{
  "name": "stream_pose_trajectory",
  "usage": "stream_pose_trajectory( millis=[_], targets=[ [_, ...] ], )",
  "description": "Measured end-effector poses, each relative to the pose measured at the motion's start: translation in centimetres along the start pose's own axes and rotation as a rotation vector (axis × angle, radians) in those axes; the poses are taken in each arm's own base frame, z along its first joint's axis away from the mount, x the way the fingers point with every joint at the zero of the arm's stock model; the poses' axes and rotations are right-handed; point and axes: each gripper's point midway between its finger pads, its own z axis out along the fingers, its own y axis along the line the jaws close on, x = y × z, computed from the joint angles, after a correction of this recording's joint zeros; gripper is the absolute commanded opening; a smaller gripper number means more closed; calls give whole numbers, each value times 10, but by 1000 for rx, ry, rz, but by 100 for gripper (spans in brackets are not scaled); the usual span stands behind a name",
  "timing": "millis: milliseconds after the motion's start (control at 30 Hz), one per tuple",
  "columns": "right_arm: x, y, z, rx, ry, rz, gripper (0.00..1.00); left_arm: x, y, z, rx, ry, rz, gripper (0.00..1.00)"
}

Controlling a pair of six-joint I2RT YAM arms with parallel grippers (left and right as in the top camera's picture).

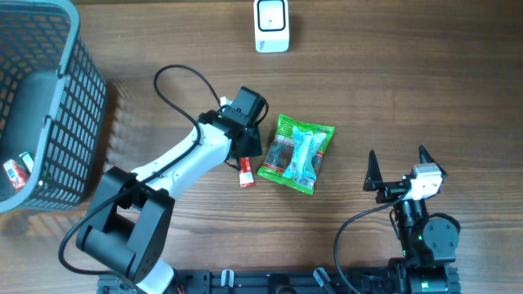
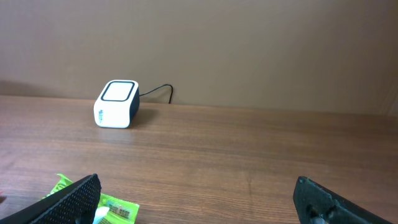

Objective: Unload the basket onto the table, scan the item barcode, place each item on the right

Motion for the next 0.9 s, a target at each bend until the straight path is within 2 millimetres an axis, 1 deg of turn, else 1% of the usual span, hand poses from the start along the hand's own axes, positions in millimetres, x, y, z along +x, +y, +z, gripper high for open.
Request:
stream_pose_trajectory(
  millis=[67, 133, 267, 367, 467, 533, 633, 733, 767, 900],
  targets=[
    [0, 0, 0, 0, 0, 0, 100, -1, -6, -2, 11, -7, 25, 7],
    [0, 0, 0, 0, 0, 0, 100, 1, -11, -3, 18, -5, 40, 4],
    [0, 0, 0, 0, 0, 0, 100, 11, -24, -4, 31, 1, 80, 4],
    [0, 0, 0, 0, 0, 0, 100, 15, -30, -4, 37, 2, 97, 5],
    [0, 0, 0, 0, 0, 0, 100, 19, -34, 4, 32, 15, 104, 5],
    [0, 0, 0, 0, 0, 0, 100, 31, -36, 15, 24, 58, 114, 5],
    [0, 0, 0, 0, 0, 0, 100, 48, -45, 21, 49, 119, 129, 6],
    [0, 0, 0, 0, 0, 0, 100, 66, -57, 18, 93, 178, 150, 6],
    [0, 0, 0, 0, 0, 0, 100, 74, -59, 16, 98, 209, 158, 9],
    [0, 0, 0, 0, 0, 0, 100, 97, -52, 11, 68, 299, 164, 16]
  ],
)
